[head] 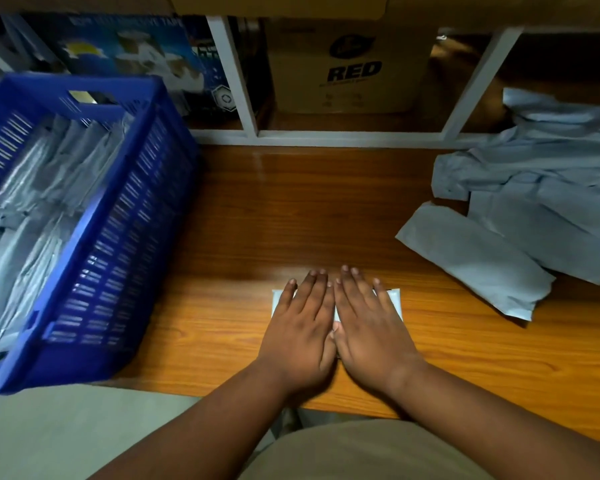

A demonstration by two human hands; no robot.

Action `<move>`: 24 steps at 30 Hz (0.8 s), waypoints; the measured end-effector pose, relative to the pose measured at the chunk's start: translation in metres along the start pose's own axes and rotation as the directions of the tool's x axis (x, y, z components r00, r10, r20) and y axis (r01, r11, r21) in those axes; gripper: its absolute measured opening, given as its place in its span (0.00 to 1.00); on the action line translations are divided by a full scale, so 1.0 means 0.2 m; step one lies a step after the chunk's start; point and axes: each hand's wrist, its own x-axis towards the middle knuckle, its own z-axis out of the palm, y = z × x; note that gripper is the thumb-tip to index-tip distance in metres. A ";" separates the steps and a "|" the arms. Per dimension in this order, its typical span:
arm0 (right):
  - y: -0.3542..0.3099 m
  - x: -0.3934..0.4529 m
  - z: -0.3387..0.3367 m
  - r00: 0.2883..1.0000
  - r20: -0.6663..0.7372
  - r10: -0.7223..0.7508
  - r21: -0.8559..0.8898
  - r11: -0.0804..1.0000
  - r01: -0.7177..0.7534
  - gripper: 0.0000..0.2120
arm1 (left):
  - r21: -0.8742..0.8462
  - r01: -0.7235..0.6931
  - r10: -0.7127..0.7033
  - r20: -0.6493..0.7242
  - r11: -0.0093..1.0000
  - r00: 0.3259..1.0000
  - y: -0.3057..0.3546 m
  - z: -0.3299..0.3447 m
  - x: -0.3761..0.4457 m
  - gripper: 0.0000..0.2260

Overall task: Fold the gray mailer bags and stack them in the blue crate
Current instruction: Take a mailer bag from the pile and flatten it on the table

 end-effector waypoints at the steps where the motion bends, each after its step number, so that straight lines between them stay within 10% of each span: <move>1: 0.00 0.00 0.00 1.000 -0.003 -0.001 0.006 1.000 0.001 0.35 | 0.000 -0.001 0.001 0.003 1.000 1.000 0.00 0.00 0.00 0.35; 24: -0.09 0.05 -0.01 1.000 0.020 -0.018 0.007 1.000 0.018 0.35 | -0.006 0.017 -0.017 0.006 1.000 1.000 -0.12 0.00 -0.07 0.32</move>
